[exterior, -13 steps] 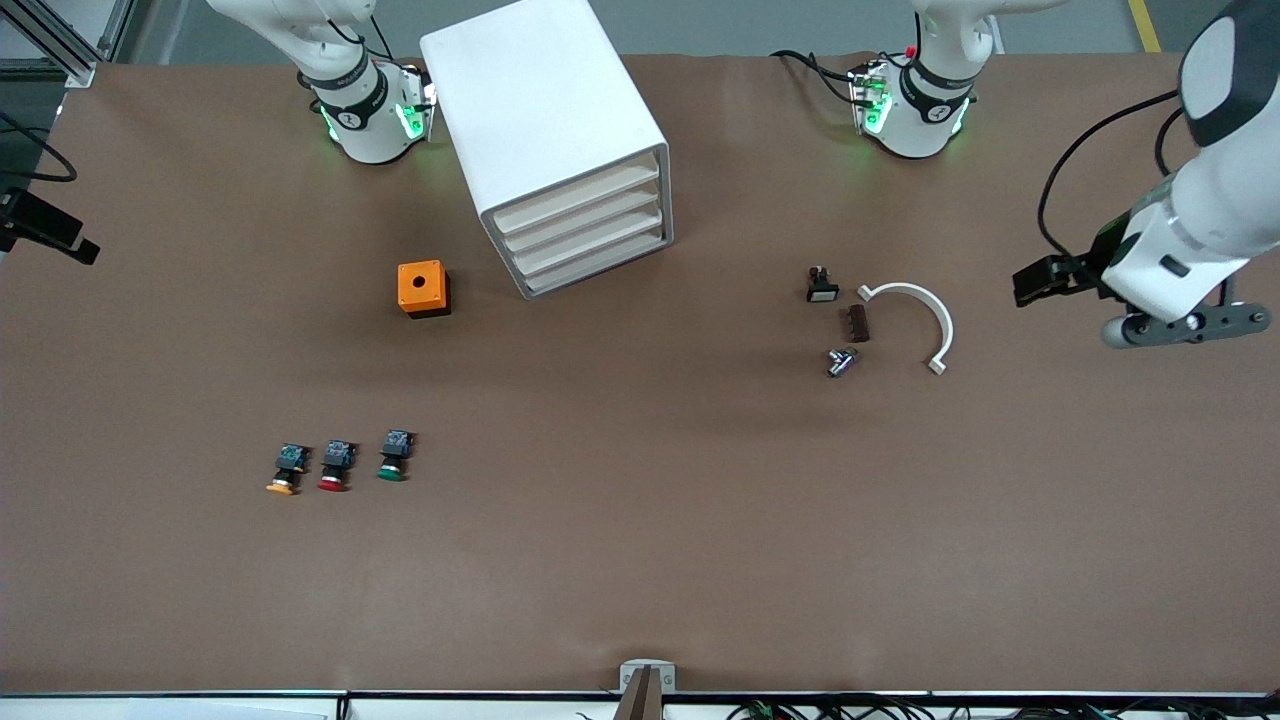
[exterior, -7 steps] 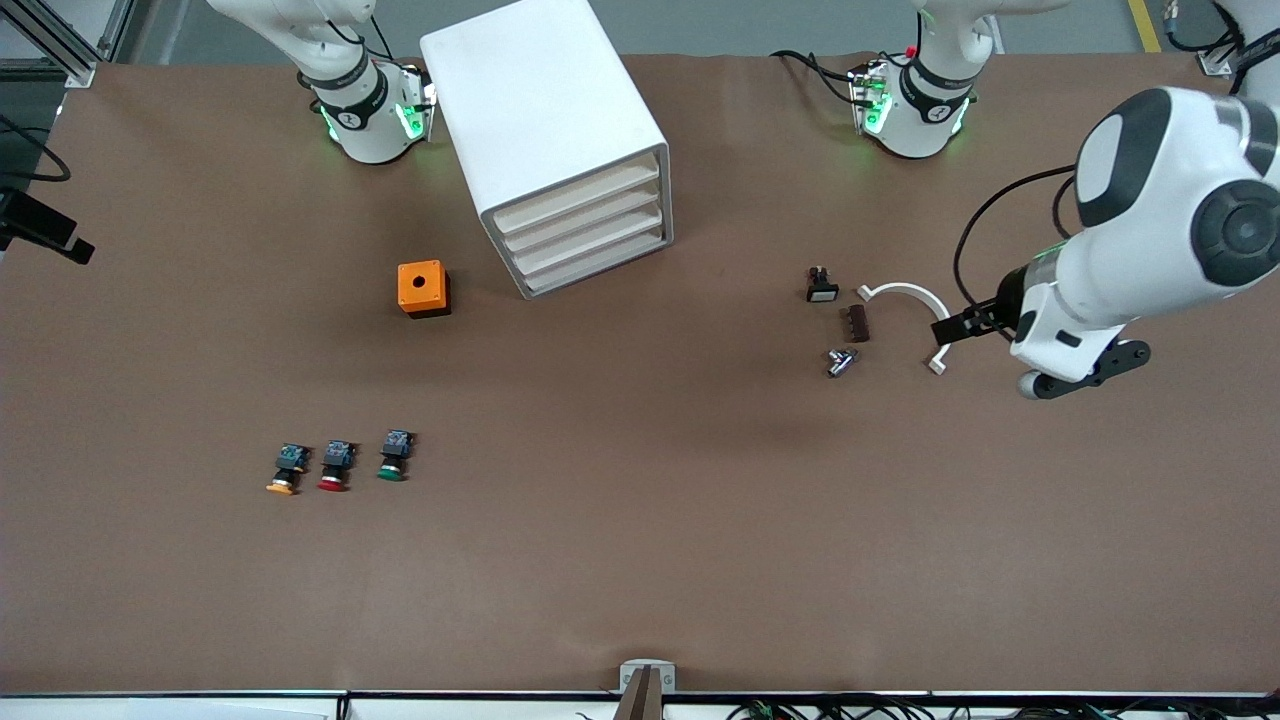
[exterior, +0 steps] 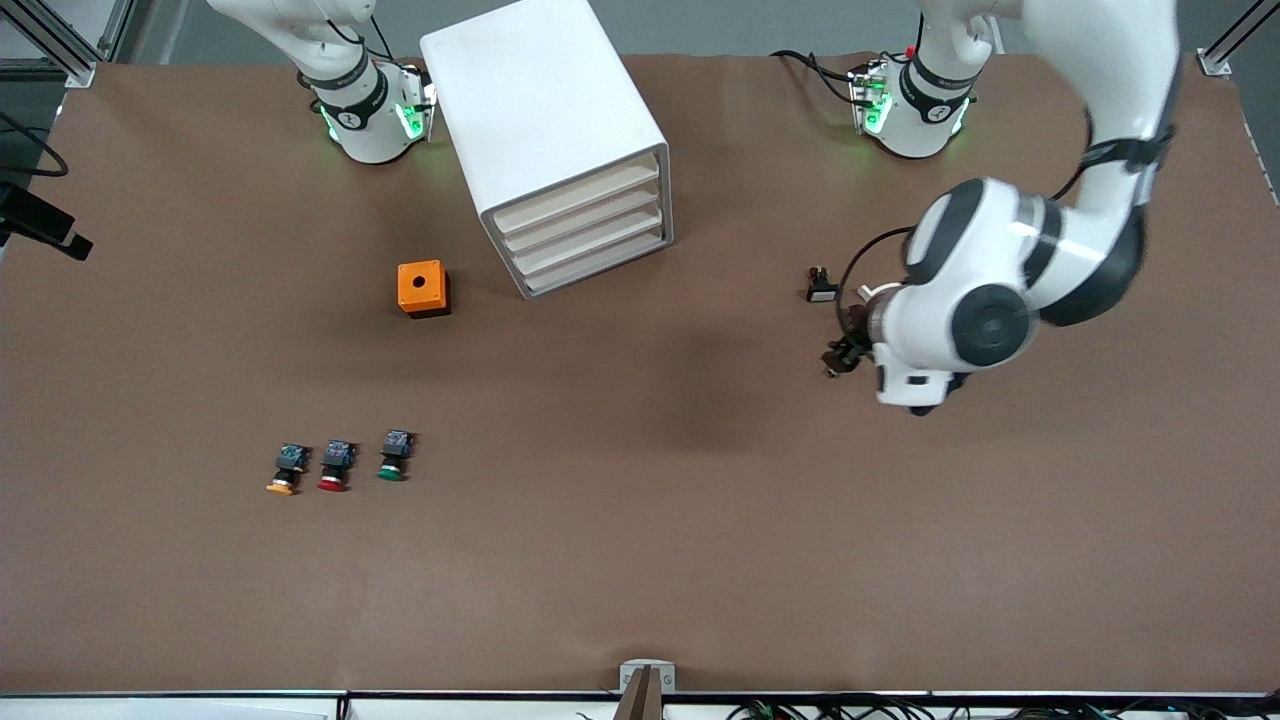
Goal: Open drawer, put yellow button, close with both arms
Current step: 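Reach the left gripper to the drawer front while the right gripper reaches the yellow button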
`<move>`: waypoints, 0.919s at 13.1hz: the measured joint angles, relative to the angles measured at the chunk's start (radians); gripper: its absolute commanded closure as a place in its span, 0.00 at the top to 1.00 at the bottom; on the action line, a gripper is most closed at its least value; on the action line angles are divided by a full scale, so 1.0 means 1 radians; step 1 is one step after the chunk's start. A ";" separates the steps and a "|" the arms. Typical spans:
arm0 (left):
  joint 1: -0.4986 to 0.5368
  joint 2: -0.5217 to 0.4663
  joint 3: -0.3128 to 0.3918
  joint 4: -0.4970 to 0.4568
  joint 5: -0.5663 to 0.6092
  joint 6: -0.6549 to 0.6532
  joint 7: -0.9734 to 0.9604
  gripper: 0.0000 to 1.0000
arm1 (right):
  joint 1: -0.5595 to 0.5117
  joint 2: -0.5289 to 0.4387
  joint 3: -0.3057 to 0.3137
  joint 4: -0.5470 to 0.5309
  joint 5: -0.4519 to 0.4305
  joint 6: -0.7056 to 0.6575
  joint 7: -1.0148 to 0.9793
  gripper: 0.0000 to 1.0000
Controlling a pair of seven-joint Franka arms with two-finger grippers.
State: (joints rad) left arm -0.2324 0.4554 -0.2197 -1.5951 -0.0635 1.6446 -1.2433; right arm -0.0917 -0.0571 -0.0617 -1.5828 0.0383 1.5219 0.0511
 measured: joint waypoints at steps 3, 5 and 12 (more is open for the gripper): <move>-0.027 0.086 0.001 0.070 0.007 0.007 -0.099 1.00 | 0.000 0.000 0.000 -0.011 0.000 0.001 0.000 1.00; -0.049 0.119 0.000 0.097 0.006 0.004 -0.133 1.00 | 0.000 0.009 0.000 -0.025 0.000 0.002 0.000 1.00; -0.187 0.220 -0.005 0.152 -0.126 -0.031 -0.621 1.00 | 0.000 0.234 0.003 -0.044 0.000 0.132 0.000 1.00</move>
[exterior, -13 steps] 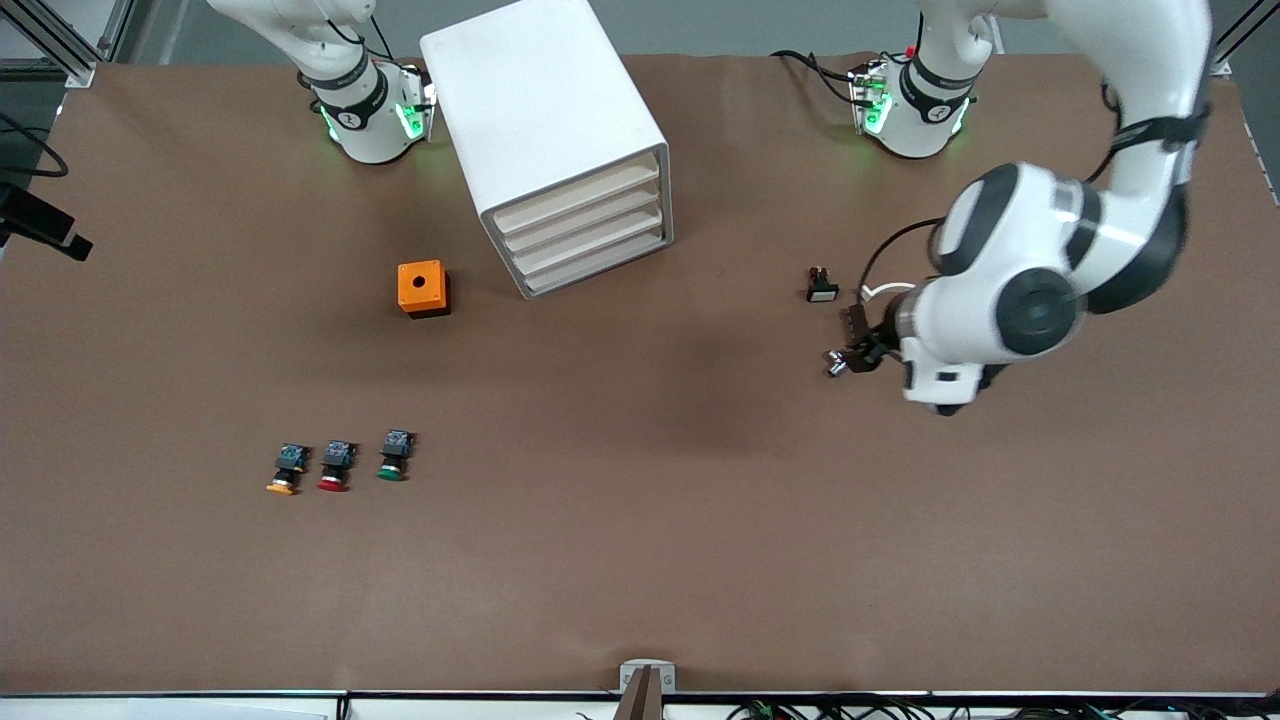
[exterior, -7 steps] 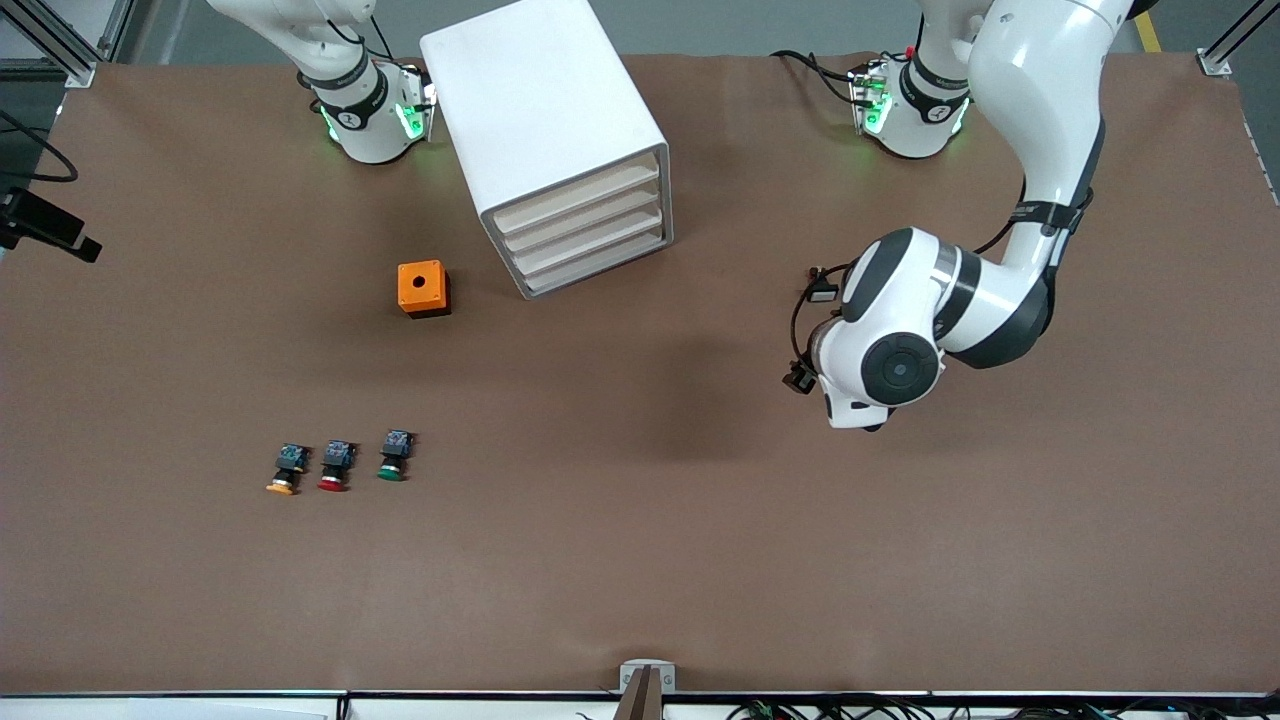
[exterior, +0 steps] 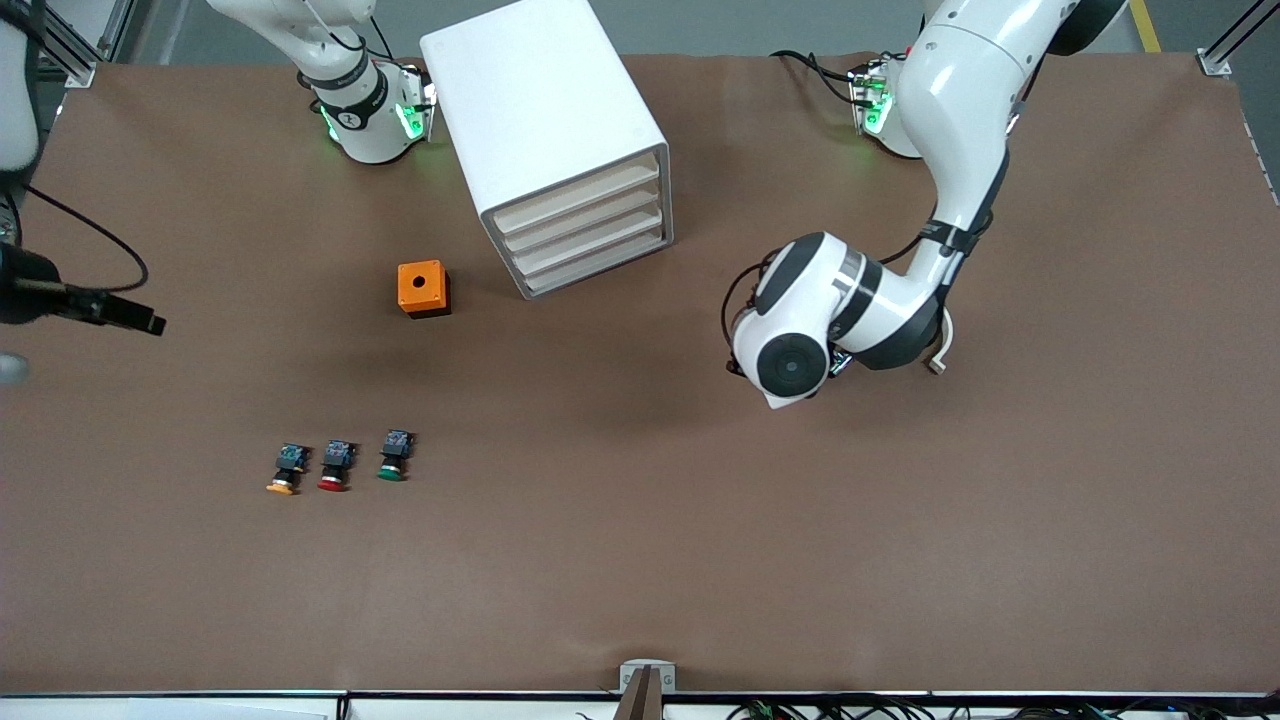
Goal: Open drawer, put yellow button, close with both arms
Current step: 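Reach the left gripper to the drawer front while the right gripper reaches the yellow button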
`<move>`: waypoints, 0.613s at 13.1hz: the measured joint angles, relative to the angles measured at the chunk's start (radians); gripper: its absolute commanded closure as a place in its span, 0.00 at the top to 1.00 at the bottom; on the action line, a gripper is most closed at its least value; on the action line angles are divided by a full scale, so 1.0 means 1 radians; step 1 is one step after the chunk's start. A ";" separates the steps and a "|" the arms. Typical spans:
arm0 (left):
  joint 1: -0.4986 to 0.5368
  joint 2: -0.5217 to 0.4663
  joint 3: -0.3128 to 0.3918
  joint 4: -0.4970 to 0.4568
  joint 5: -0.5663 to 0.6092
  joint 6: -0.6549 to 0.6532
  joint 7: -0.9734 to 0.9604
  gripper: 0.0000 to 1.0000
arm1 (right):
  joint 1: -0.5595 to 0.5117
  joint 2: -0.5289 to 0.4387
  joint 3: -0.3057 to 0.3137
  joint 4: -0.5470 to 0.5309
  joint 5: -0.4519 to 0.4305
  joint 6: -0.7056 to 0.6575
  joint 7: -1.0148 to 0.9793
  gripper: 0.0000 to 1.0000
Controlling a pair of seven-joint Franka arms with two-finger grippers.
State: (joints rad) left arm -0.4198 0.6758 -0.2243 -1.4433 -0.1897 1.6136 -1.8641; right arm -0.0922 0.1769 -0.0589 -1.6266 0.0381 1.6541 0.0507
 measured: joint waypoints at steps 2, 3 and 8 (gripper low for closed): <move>-0.013 0.005 0.000 0.002 -0.104 -0.046 -0.098 1.00 | 0.000 0.067 0.002 -0.002 0.001 0.028 0.000 1.00; -0.011 0.005 0.001 0.002 -0.165 -0.053 -0.116 0.99 | 0.001 0.098 0.005 -0.003 0.001 0.049 0.000 1.00; 0.037 0.016 0.009 0.000 -0.489 -0.068 -0.168 0.89 | 0.004 0.255 0.009 -0.009 0.002 0.227 0.000 1.00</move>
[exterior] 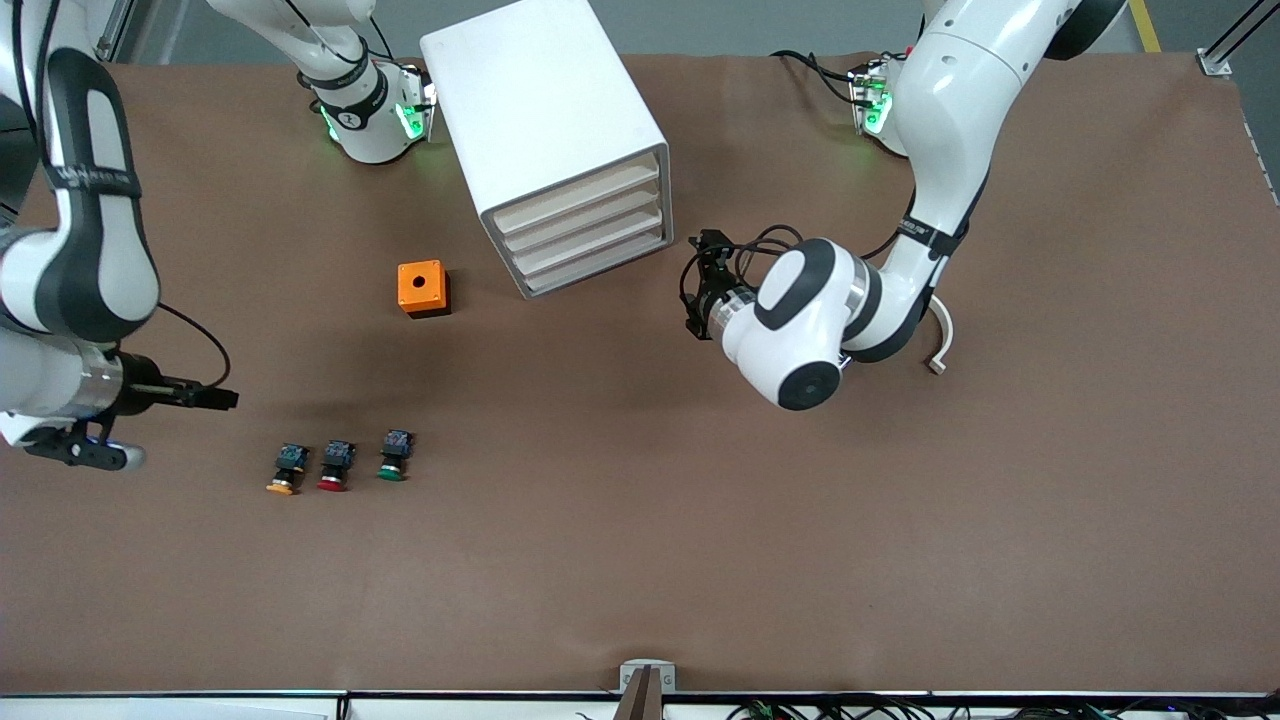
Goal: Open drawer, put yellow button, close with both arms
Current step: 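Reach the left gripper to the drawer front while the right gripper reaches the yellow button, then pull the drawer open with the left gripper while the right gripper grasps the button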
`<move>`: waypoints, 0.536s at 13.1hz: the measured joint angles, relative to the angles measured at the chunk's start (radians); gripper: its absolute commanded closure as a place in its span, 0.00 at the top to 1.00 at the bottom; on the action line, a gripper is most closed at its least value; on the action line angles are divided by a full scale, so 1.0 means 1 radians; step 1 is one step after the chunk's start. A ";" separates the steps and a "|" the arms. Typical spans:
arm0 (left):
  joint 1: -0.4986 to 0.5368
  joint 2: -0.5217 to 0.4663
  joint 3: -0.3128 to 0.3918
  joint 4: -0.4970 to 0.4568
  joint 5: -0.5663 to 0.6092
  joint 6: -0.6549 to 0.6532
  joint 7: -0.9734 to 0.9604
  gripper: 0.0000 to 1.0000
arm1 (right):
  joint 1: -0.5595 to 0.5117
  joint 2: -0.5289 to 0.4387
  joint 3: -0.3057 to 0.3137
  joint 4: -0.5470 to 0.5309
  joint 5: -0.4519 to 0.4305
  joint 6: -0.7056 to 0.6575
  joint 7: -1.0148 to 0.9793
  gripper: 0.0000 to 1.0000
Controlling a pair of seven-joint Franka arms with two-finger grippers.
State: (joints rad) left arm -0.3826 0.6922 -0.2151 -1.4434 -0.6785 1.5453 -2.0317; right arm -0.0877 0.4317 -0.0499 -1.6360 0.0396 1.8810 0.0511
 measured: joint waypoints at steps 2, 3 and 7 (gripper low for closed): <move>0.017 0.028 0.002 -0.001 -0.098 -0.006 -0.114 0.85 | 0.002 0.081 0.003 -0.001 0.002 0.109 0.000 1.00; 0.014 0.040 0.001 -0.001 -0.117 -0.010 -0.182 0.83 | 0.004 0.119 0.004 -0.002 0.003 0.158 0.000 1.00; -0.041 0.061 -0.005 0.000 -0.231 -0.012 -0.397 0.77 | 0.016 0.241 0.010 0.000 0.025 0.295 0.000 1.00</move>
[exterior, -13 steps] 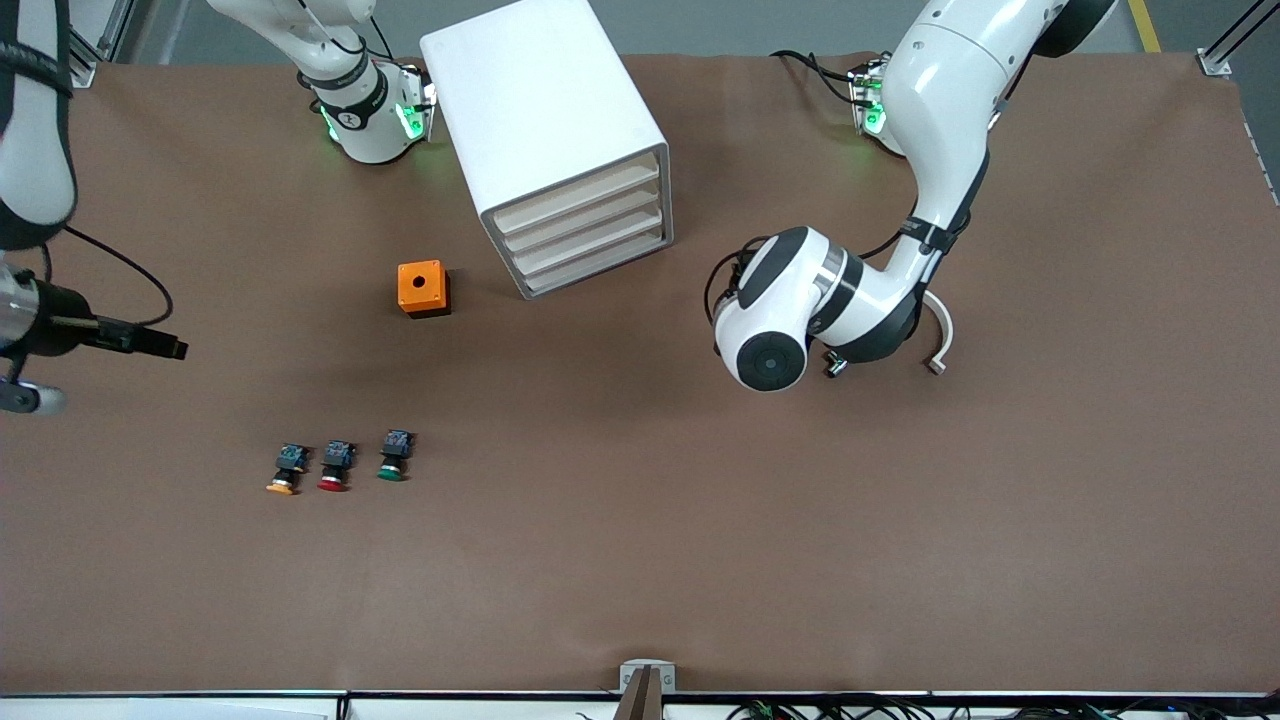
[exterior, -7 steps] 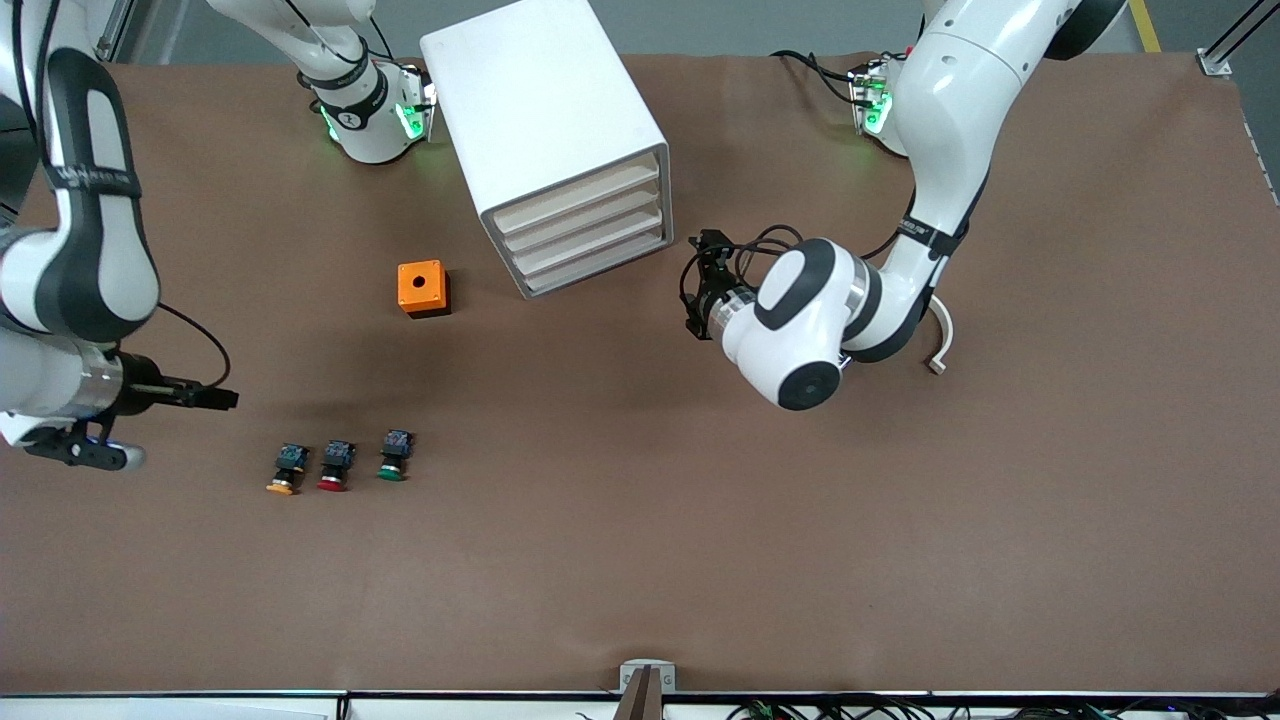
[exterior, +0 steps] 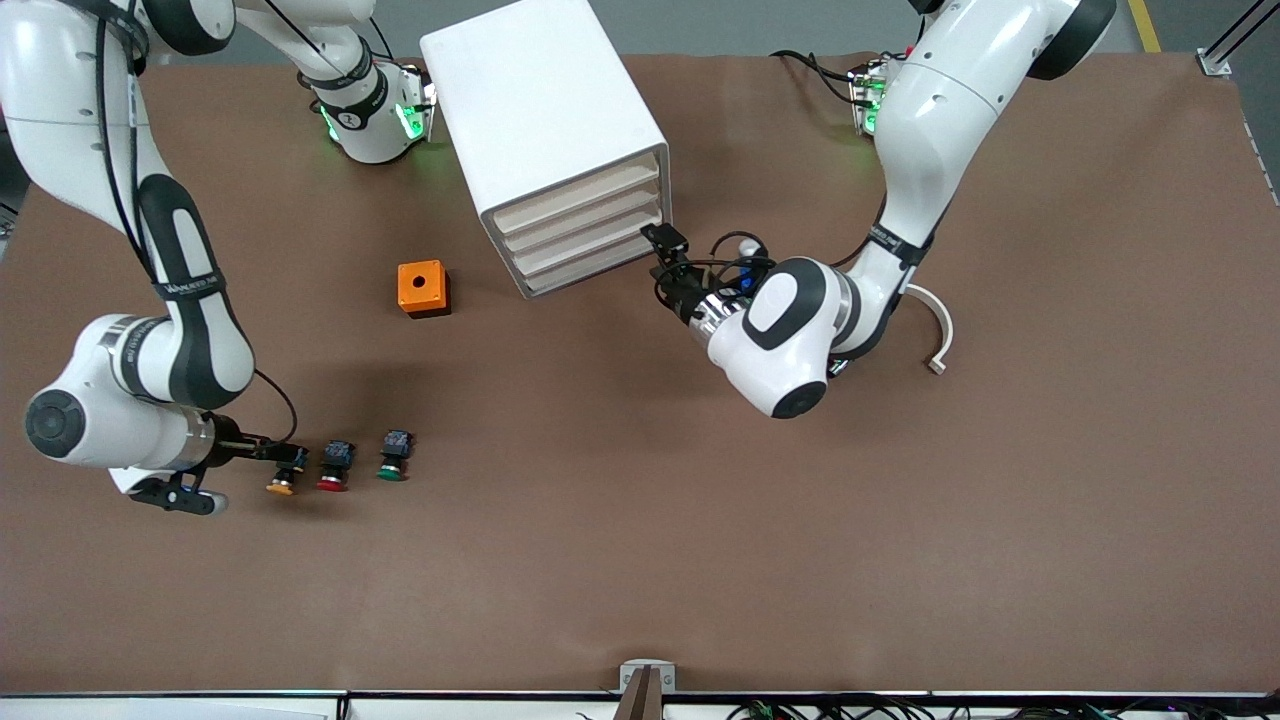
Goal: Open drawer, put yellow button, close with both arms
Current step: 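Pull the drawer open with the left gripper while the right gripper grasps the button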
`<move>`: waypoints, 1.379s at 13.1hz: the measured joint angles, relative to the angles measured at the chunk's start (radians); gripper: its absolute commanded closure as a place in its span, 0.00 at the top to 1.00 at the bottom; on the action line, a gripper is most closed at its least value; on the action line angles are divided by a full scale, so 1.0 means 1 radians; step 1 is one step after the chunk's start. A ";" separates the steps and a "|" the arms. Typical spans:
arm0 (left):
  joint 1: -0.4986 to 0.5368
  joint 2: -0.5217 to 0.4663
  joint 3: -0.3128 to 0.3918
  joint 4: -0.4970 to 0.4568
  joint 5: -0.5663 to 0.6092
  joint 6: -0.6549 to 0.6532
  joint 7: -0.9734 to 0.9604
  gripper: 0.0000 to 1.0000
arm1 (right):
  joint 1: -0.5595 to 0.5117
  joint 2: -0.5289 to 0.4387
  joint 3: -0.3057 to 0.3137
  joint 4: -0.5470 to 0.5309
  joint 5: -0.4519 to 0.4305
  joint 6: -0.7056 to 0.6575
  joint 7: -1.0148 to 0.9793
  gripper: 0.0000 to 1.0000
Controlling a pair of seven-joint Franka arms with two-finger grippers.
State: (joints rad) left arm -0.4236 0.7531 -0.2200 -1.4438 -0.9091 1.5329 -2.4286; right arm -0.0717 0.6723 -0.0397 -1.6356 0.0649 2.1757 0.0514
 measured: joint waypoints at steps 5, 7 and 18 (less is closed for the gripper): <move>-0.041 0.017 -0.002 0.000 -0.055 -0.010 -0.073 0.67 | 0.019 0.031 -0.001 0.000 0.003 0.039 0.001 1.00; -0.076 0.022 -0.003 0.000 -0.055 -0.011 -0.087 0.64 | 0.011 0.039 -0.004 -0.005 0.003 0.063 0.000 0.97; -0.143 0.031 -0.004 0.000 -0.094 -0.023 -0.083 0.07 | 0.009 0.058 -0.007 -0.001 0.009 0.096 0.003 0.00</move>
State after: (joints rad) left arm -0.5670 0.7837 -0.2238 -1.4434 -1.0035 1.5101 -2.5114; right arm -0.0624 0.7306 -0.0471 -1.6368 0.0742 2.2718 0.0548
